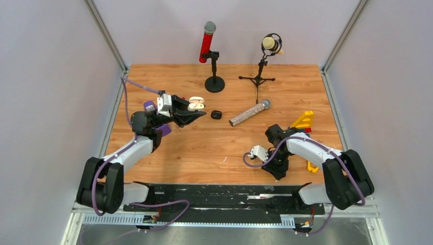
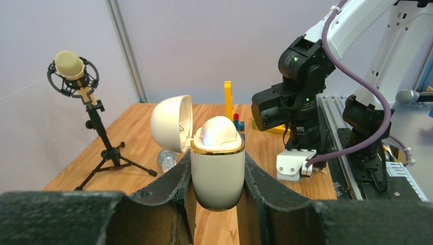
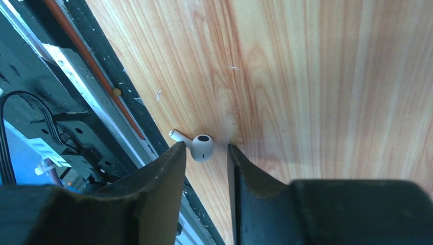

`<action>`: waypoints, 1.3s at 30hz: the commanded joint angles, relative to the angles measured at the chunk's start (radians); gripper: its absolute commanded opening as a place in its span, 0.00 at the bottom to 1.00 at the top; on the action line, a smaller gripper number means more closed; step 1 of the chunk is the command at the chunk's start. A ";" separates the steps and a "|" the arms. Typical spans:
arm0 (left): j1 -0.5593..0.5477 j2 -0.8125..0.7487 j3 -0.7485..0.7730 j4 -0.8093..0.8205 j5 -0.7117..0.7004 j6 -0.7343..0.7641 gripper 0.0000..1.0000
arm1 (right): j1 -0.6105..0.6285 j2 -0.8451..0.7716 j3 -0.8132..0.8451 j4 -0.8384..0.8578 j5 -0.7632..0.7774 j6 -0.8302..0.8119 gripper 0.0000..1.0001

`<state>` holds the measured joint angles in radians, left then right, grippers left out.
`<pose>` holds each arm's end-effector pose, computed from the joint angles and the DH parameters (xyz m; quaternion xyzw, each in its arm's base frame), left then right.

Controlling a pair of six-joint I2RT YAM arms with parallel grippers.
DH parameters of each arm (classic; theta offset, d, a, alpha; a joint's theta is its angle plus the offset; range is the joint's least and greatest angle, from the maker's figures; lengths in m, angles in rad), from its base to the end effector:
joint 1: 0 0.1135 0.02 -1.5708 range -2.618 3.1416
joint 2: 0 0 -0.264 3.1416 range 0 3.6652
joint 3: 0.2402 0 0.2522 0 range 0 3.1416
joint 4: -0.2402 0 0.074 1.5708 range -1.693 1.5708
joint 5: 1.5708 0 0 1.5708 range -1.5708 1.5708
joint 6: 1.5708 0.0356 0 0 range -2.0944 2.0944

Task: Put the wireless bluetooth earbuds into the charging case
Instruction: Pick up the right earbud from the corner of the board, then insert the right earbud into the right side groove of the charging case.

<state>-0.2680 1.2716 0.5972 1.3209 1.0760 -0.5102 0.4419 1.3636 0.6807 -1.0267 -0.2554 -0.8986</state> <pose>0.2266 -0.0947 0.3144 0.4091 0.4355 -0.5030 0.6245 0.1576 0.0845 0.1564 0.6077 -0.7809 -0.1393 0.0382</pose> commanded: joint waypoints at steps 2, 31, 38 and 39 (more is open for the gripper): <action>-0.004 -0.029 -0.001 0.049 -0.002 0.009 0.02 | 0.032 -0.002 -0.035 0.030 0.035 0.041 0.31; -0.016 -0.034 0.032 -0.163 0.069 0.097 0.03 | 0.052 -0.023 0.722 -0.093 0.204 -0.086 0.03; -0.030 -0.025 0.021 -0.313 0.043 0.253 0.03 | 0.106 0.077 0.957 -0.144 0.347 -0.182 0.07; -0.040 -0.022 0.021 -0.324 0.032 0.271 0.03 | 0.120 0.092 0.986 -0.153 0.362 -0.191 0.07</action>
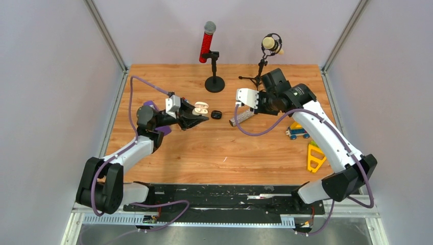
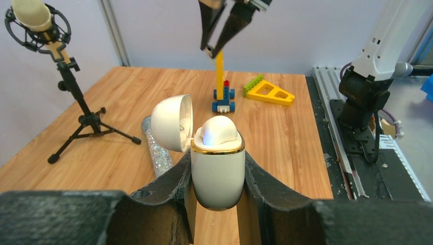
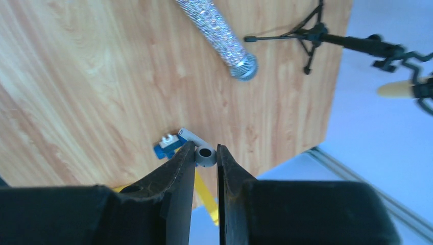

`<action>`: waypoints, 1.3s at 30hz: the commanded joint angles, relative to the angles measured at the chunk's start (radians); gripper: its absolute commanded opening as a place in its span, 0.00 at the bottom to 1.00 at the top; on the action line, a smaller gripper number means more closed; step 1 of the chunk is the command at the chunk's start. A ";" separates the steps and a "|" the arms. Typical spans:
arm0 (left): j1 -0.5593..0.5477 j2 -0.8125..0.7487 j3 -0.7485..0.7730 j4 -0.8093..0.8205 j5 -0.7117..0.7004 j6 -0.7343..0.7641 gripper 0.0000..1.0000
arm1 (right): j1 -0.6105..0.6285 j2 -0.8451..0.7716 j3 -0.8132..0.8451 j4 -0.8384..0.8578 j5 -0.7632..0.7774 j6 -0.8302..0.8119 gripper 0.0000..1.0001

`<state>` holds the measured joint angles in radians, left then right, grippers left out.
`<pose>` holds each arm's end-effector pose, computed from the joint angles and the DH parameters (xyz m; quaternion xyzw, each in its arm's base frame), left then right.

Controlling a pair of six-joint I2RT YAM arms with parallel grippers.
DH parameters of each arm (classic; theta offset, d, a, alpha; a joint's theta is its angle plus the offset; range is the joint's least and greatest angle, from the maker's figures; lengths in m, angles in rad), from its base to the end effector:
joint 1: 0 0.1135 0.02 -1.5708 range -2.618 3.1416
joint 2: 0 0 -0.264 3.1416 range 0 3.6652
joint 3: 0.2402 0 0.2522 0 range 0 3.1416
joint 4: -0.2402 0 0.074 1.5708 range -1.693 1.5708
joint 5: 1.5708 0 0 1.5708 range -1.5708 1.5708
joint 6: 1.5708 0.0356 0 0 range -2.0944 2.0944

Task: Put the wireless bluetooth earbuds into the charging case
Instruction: Insert the right earbud into the right side groove of the charging case.

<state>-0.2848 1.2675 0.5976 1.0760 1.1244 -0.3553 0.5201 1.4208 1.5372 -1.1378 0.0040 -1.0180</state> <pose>0.2333 -0.1018 0.2957 0.4285 0.4807 -0.5006 0.5785 0.2379 0.1361 0.3691 -0.6690 0.6920 -0.0687 0.2624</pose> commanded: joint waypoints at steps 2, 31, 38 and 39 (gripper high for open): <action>-0.043 -0.007 0.022 -0.122 -0.034 0.142 0.03 | 0.071 0.059 0.174 -0.055 0.129 -0.085 0.08; -0.187 0.133 0.026 0.034 -0.246 -0.021 0.03 | 0.473 0.267 0.395 0.092 0.412 0.064 0.09; -0.186 0.122 0.021 0.139 -0.220 -0.106 0.04 | 0.505 0.262 0.404 0.123 0.396 0.080 0.08; -0.186 0.119 0.021 0.143 -0.219 -0.112 0.04 | 0.510 0.260 0.403 0.125 0.396 0.083 0.09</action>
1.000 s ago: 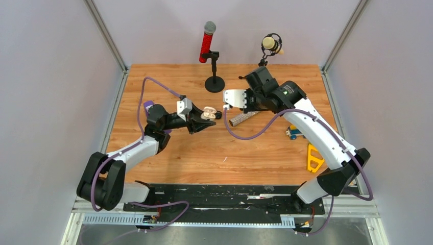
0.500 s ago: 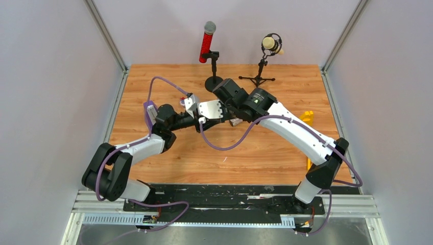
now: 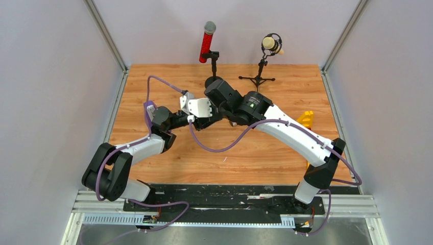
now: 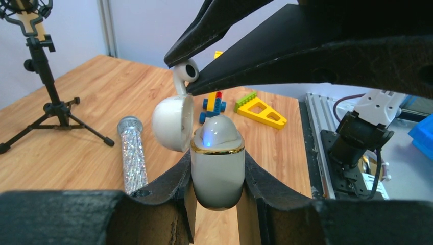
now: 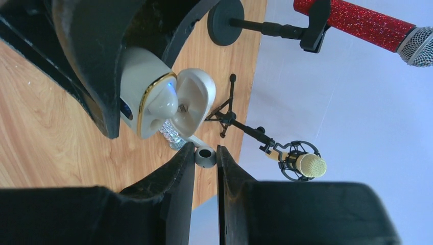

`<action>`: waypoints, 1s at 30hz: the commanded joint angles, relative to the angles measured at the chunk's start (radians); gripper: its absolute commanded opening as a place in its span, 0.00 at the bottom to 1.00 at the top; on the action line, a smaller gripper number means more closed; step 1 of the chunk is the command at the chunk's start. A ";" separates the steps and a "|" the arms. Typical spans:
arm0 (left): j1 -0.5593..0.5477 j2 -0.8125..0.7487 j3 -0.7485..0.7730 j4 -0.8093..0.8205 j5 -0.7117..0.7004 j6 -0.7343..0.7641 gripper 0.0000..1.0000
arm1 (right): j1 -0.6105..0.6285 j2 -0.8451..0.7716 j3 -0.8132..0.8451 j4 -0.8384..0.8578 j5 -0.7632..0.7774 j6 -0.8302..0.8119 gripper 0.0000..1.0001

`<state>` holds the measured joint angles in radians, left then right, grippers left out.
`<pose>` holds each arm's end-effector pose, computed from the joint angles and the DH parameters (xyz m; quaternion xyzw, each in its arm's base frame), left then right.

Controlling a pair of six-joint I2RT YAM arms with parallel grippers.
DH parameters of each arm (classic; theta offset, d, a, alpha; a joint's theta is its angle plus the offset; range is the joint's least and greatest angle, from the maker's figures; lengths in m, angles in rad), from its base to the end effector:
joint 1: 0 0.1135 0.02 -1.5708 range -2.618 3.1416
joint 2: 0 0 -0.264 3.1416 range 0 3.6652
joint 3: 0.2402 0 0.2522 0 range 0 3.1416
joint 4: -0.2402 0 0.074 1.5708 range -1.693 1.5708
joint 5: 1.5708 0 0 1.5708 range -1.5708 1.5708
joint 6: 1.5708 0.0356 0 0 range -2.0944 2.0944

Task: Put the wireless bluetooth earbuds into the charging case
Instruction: Insert the right earbud into the right side groove of the charging case.

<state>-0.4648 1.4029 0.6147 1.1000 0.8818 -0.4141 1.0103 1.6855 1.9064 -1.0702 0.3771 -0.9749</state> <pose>0.2408 -0.1515 0.2720 0.3583 0.5235 -0.5384 0.5547 0.1955 0.2868 0.4076 -0.7335 0.5577 -0.1692 0.3498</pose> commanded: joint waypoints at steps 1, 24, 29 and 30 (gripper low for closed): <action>-0.005 -0.017 0.004 0.119 0.019 -0.054 0.04 | 0.026 -0.010 0.032 0.058 0.023 0.041 0.08; 0.022 -0.018 0.009 0.094 0.010 -0.082 0.04 | 0.076 -0.064 -0.006 0.110 0.110 -0.002 0.08; 0.021 -0.027 0.008 0.098 0.031 -0.079 0.04 | 0.068 -0.051 0.004 0.134 0.130 -0.004 0.08; 0.021 -0.028 0.007 0.098 0.030 -0.080 0.04 | 0.067 -0.050 0.009 0.134 0.131 -0.007 0.08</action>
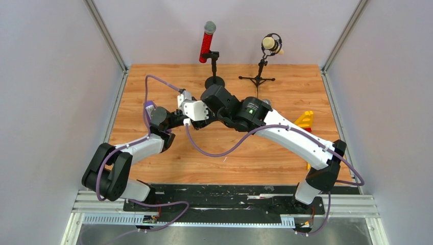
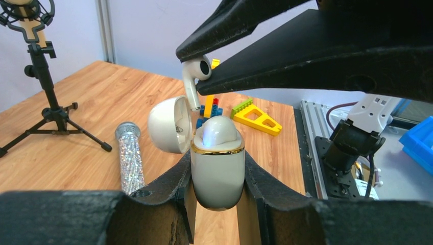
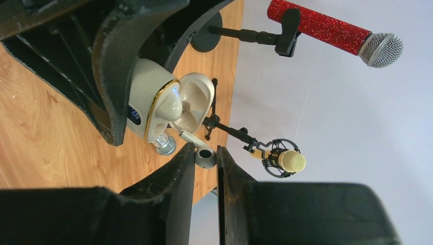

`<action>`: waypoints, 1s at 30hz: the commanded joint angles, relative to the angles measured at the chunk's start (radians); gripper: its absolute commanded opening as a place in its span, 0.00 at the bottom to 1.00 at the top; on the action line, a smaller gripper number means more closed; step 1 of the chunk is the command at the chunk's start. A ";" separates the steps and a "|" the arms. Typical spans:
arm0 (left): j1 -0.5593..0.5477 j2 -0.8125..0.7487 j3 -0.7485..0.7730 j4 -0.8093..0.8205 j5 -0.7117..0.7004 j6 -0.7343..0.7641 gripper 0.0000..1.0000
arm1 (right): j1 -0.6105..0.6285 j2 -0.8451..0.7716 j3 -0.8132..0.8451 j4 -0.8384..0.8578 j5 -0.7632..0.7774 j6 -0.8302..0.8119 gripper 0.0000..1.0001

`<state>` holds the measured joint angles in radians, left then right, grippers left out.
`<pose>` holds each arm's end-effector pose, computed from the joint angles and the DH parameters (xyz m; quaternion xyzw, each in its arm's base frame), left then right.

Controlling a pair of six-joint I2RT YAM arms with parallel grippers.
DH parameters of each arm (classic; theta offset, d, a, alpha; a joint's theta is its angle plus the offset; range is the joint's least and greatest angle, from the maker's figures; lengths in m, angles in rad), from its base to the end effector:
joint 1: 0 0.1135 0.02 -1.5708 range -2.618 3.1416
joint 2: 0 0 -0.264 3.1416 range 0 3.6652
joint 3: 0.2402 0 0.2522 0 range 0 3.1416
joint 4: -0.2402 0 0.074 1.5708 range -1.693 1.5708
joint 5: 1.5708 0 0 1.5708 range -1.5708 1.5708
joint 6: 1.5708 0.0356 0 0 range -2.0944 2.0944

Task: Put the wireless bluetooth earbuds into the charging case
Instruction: Insert the right earbud into the right side groove of the charging case, then close the charging case with the earbuds inside.

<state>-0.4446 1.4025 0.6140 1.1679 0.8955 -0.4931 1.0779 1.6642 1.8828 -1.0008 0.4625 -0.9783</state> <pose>0.2412 -0.1457 0.2780 0.3460 0.5143 -0.5539 0.5559 0.1776 0.2972 0.4134 -0.7241 0.5395 -0.1927 0.3840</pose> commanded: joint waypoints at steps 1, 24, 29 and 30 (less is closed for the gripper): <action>0.001 -0.029 0.008 0.030 0.015 -0.003 0.04 | 0.000 -0.029 0.038 0.067 0.040 -0.005 0.08; 0.018 -0.033 0.019 0.043 0.001 -0.076 0.04 | 0.040 -0.050 -0.048 0.011 -0.013 -0.025 0.07; 0.018 -0.044 0.014 0.072 0.024 -0.083 0.04 | 0.040 -0.044 -0.042 0.023 0.000 -0.034 0.07; 0.018 -0.044 0.013 0.075 0.028 -0.084 0.04 | 0.040 -0.046 -0.044 0.026 0.002 -0.035 0.07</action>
<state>-0.4313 1.4014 0.6140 1.1648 0.9039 -0.5629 1.1122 1.6291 1.8378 -0.9997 0.4374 -1.0061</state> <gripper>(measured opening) 0.363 0.201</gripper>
